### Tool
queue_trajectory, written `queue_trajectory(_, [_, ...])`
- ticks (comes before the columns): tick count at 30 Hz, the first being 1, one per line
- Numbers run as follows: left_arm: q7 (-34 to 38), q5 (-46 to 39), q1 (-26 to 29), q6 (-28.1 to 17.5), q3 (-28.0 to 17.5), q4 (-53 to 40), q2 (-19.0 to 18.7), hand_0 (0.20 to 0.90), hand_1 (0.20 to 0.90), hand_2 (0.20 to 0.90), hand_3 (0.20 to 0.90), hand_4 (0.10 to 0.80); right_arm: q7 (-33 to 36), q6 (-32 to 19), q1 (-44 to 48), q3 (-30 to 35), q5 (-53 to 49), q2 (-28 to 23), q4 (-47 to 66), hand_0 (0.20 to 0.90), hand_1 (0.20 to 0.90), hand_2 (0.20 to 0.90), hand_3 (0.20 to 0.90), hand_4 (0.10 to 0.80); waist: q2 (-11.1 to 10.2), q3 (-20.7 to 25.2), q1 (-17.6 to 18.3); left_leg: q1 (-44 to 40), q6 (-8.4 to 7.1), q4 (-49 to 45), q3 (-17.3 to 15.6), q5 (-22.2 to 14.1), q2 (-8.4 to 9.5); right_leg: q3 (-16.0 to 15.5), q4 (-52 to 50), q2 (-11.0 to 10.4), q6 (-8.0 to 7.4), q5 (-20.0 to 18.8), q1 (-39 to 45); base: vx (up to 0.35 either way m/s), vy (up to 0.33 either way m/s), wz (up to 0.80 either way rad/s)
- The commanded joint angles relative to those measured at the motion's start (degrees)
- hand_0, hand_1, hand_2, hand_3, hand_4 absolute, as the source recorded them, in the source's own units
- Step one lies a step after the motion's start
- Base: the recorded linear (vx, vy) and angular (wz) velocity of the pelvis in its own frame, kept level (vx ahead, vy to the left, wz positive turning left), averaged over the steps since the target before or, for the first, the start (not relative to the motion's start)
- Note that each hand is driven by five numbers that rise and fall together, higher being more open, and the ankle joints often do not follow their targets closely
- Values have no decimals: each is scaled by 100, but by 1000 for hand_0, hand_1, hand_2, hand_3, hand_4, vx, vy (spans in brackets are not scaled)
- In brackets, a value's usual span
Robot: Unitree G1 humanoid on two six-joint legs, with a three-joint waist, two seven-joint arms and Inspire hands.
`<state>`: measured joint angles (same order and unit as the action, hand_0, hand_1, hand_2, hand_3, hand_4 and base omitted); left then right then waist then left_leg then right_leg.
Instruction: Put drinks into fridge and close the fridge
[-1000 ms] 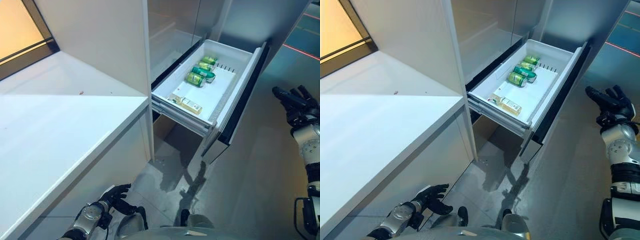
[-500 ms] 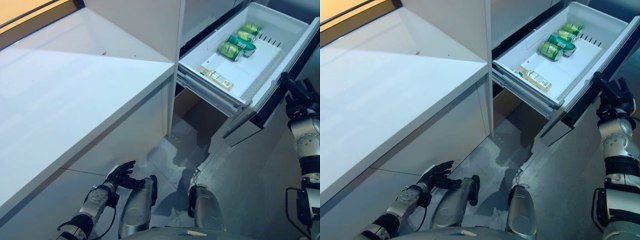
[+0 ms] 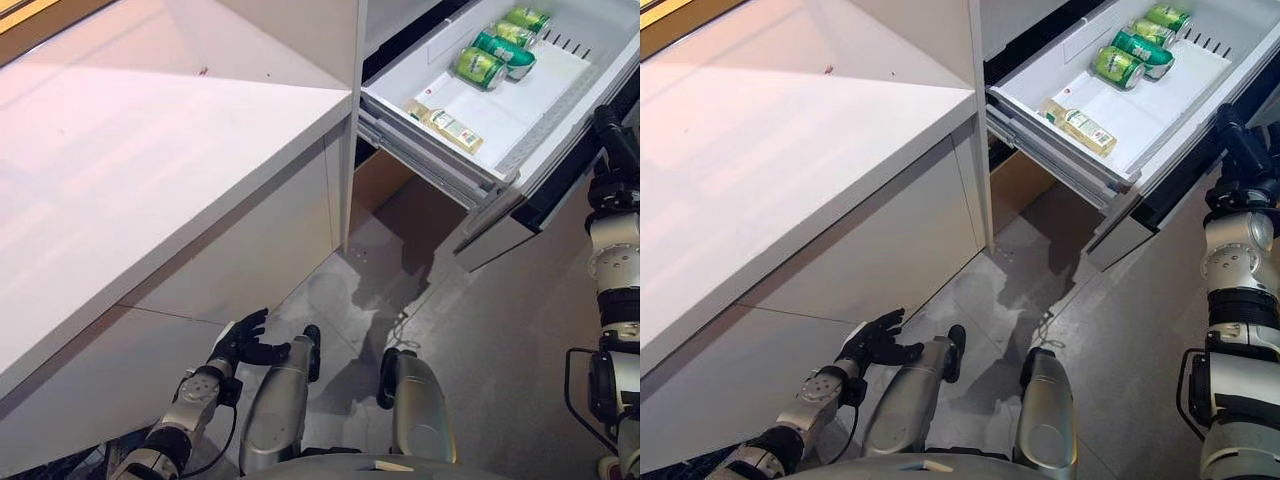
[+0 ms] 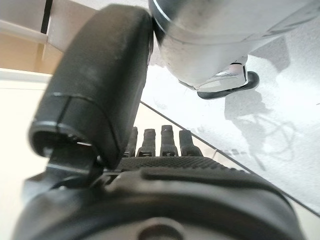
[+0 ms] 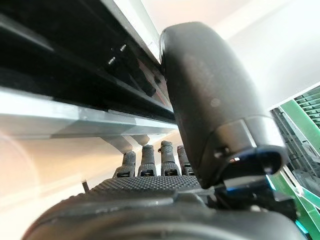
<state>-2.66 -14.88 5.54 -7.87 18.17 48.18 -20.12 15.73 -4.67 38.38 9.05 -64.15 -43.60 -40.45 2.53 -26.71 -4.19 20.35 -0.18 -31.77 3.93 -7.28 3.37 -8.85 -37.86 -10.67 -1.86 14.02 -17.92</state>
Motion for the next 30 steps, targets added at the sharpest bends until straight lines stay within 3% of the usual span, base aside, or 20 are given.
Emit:
queue_trajectory(1, [6,14,-516,-135,162,-143,-211,900,900,900,900,800,-839,0,1086,-716,89,-39,234,900,900,900,900,800,65,151,-538,-528,496,266,-141,-487,389,-453,-218,337,566,259,307,16,27,3])
queue_trajectory(16, [-42,165,-665,-187,19,-22,-303,900,900,900,900,800,-928,-58,1235,-896,257,127,160,900,900,900,900,800,67,350,-893,-1005,362,1075,145,-113,339,-949,263,127,422,196,902,67,15,20])
queue_trajectory(30, [-153,380,-806,-143,23,-42,-360,900,900,900,900,800,-904,-13,1074,-800,204,15,7,900,900,900,900,800,-41,597,-884,-1393,354,1335,190,-129,301,-930,827,223,313,69,1397,58,-11,11])
